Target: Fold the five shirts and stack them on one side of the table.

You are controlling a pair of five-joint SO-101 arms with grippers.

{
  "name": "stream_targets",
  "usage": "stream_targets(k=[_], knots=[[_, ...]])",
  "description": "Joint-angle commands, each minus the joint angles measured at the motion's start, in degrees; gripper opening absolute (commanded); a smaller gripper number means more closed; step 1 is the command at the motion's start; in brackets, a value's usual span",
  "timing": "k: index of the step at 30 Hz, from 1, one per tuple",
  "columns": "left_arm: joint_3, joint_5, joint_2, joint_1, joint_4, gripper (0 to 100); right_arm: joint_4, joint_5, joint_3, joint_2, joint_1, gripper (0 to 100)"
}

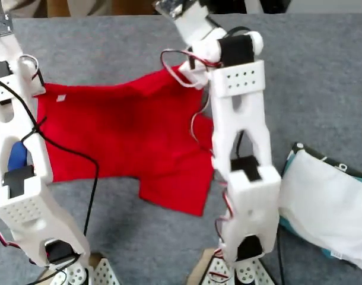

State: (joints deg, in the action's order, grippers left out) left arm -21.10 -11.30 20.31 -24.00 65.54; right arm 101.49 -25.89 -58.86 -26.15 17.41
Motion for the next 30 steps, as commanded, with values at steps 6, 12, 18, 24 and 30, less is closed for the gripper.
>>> stream_targets(k=[6, 12, 18, 24, 30], knots=[[6.0, -10.2, -1.0, -0.1, 3.3, 2, -7.6, -1.4, 34.5, 22.2, -1.5, 0.5], [7.8, -11.2, -0.5, -2.8, 2.8, 2, -11.6, -6.9, 57.1, 37.8, -1.6, 0.5], [14.3, -15.8, -1.0, -2.9, 2.7, 2, -19.5, -6.9, 79.6, 54.0, -1.6, 0.5], [19.3, -16.8, -2.7, -3.2, 3.6, 2, -20.1, -7.8, 90.9, 59.7, -1.6, 0.5], [28.0, -19.9, -10.2, -2.7, 3.3, 2, -19.7, -11.1, 98.9, 66.1, 1.5, 0.5]])
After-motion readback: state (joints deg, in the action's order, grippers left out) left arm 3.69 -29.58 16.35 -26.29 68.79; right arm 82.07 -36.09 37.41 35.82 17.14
